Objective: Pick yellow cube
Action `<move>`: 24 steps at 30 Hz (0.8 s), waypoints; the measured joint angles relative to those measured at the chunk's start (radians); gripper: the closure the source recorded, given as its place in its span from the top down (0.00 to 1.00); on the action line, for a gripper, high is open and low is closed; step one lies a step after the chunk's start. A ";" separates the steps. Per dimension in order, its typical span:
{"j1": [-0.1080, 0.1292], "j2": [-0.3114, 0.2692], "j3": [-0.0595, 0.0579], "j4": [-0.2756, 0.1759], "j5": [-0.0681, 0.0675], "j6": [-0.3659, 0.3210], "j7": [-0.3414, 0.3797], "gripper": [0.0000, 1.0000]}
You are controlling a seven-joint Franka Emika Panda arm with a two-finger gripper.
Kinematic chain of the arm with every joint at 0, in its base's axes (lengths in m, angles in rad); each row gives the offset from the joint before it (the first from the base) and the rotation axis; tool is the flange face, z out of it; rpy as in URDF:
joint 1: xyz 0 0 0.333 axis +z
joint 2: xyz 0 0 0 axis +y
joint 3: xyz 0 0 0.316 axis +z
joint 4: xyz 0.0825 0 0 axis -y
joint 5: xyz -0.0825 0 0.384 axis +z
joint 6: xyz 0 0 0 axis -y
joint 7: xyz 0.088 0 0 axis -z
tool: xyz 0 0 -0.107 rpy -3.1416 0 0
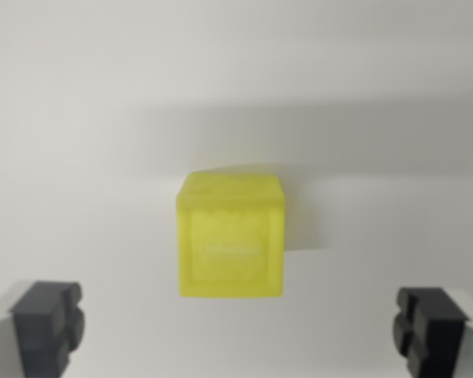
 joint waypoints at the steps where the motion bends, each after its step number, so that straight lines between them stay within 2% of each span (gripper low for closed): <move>1: 0.000 0.003 0.000 -0.001 0.001 0.003 0.000 1.00; 24: 0.005 0.072 0.000 -0.026 0.015 0.083 0.001 1.00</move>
